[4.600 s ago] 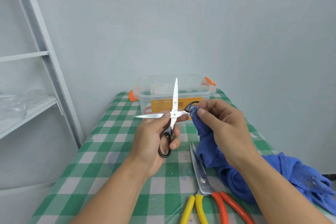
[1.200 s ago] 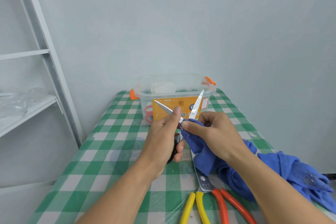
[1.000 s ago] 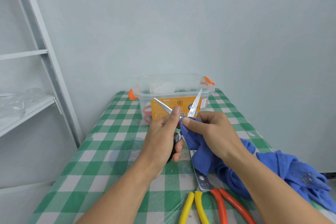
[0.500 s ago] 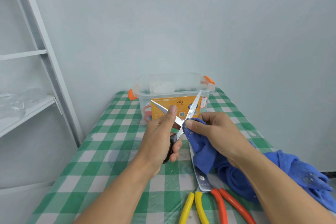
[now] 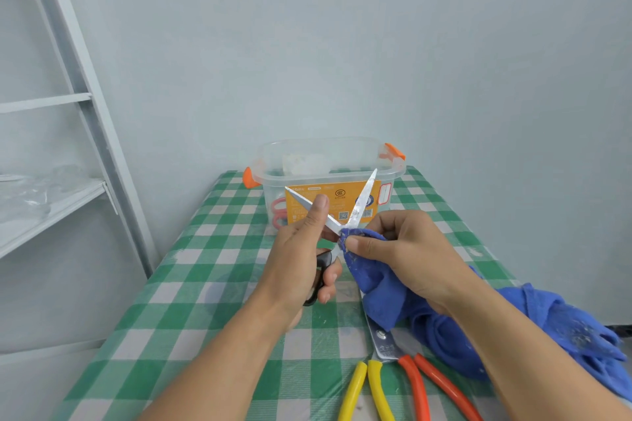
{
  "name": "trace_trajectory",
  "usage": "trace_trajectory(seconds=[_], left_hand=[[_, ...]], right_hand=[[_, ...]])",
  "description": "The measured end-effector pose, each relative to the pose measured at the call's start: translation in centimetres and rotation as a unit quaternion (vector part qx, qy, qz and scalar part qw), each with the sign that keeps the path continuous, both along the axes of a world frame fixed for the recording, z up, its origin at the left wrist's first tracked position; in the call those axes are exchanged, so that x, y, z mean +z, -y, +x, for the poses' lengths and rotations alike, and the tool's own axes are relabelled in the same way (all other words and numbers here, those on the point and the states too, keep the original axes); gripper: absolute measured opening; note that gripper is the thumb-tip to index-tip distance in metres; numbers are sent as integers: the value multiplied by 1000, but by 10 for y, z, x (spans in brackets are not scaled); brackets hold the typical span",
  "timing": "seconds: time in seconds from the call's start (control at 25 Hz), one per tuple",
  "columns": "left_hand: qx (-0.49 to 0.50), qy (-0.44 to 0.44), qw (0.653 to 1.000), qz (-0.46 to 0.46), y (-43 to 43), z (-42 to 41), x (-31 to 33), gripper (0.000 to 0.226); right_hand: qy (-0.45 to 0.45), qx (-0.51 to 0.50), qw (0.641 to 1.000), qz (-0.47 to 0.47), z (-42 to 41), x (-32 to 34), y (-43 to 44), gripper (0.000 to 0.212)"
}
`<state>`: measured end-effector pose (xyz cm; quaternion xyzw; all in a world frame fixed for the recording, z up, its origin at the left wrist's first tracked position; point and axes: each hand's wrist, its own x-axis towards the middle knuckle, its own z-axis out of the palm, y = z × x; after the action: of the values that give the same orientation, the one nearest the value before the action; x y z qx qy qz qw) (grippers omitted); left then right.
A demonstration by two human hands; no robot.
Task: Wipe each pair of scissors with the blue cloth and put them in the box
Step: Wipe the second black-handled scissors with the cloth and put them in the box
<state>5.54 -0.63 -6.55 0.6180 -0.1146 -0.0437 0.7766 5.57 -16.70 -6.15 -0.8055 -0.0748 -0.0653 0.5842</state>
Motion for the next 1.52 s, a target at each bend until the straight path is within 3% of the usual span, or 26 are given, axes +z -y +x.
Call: trace_trajectory(seconds=[0.12, 0.4, 0.64, 0.76, 0.92, 1.08, 1.28, 1.4, 1.52], left_hand=[[7, -8, 1000, -2, -2, 3, 0, 68], [-1, 16, 1000, 21, 1, 1, -2, 36], [-6, 15, 1000, 24, 3, -5, 2, 37], [-2, -10, 1000, -3, -1, -2, 2, 39], [15, -29, 999, -4, -4, 6, 0, 76], [8, -25, 1000, -12, -6, 8, -1, 77], [-8, -11, 1000, -2, 0, 2, -1, 34], [-1, -16, 1000, -1, -1, 1, 0, 35], [11, -17, 1000, -13, -2, 4, 1, 57]], right_hand=[[-26, 23, 999, 38, -1, 1, 3, 24], [4, -11, 1000, 18, -1, 0, -1, 48], [17, -17, 1000, 10, -1, -1, -3, 61], [-13, 3, 999, 30, 0, -1, 1, 37], [-26, 9, 998, 58, 1, 1, 5, 5], [-7, -6, 998, 55, 1, -1, 2, 15], [14, -31, 998, 55, 2, -3, -1, 30], [5, -20, 998, 68, 1, -3, 0, 25], [0, -4, 995, 101, -1, -2, 3, 16]])
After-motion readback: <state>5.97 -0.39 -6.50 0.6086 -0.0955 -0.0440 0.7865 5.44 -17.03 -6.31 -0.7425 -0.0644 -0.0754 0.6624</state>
